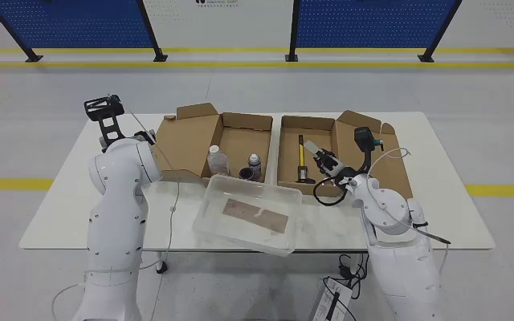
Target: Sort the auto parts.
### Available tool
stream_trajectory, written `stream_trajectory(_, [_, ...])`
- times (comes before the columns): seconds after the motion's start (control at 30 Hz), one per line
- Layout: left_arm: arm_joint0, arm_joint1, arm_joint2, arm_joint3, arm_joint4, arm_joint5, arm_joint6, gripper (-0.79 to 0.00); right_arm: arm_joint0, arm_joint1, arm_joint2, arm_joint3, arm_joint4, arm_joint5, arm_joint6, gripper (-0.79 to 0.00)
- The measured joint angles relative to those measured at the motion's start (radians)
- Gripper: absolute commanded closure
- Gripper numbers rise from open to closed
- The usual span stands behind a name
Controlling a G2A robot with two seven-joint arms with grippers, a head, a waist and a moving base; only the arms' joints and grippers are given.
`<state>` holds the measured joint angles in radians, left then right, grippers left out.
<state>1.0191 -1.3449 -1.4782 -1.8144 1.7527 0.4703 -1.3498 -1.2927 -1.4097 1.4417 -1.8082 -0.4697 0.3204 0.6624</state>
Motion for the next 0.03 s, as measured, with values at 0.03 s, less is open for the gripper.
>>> stream_trajectory(0.03, [0.000, 0.000, 0.000, 0.000, 0.000, 0.000, 0.000, -0.784, 0.000, 0.000, 0.000, 0.000, 0.000, 0.000, 0.000, -0.785])
